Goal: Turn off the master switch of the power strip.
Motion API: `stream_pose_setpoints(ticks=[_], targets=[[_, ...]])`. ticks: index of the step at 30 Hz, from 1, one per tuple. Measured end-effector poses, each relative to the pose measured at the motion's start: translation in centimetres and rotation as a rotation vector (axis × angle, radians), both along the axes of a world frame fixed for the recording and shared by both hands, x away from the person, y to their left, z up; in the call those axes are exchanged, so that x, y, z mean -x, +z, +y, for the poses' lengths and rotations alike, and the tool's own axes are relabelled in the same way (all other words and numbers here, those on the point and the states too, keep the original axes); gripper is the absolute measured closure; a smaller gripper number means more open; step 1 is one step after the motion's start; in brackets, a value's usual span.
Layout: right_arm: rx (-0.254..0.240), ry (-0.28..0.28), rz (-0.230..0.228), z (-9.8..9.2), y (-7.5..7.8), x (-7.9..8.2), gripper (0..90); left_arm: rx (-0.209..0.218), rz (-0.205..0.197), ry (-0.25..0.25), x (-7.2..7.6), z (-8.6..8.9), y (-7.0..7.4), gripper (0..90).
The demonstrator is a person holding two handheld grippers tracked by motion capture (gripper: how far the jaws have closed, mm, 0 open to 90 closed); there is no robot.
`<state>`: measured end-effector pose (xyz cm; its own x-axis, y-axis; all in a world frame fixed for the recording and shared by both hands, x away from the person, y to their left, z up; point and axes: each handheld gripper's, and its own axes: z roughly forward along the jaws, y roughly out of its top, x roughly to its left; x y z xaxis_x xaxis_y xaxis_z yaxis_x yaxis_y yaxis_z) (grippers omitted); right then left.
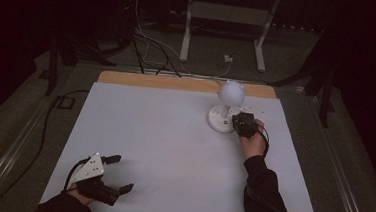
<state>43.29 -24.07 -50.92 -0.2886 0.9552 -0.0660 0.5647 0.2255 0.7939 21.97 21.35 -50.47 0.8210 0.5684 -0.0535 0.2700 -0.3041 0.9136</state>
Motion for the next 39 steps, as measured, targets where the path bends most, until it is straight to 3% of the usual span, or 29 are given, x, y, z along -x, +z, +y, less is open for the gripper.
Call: stream_pose_setpoints(ticks=[10, 14, 18, 27, 34, 39], targets=[[0.006, 0.006, -0.012, -0.03, -0.16, 0.12, 90.0, -0.002, 0.002, 0.000, 0.03, -0.03, -0.01, 0.3], [0.053, 0.010, -0.025, 0.28, -0.18, 0.04, 90.0, -0.002, 0.001, 0.001, 0.05, -0.04, -0.01, 0.3], [0.067, -0.001, -0.023, 0.55, -0.16, 0.04, 90.0, -0.002, 0.001, 0.000, 0.06, -0.05, 0.00, 0.2], [0.068, -0.005, -0.016, 0.57, -0.11, -0.01, 90.0, -0.001, -0.001, -0.003, 0.10, -0.11, 0.00, 0.3], [0.033, -0.005, -0.013, 0.36, -0.30, -0.07, 90.0, -0.002, -0.001, -0.005, 0.12, -0.13, 0.00, 0.2], [0.046, -0.008, -0.016, 0.51, -0.29, -0.05, 90.0, 0.000, 0.000, -0.003, 0.08, -0.10, 0.01, 0.3]])
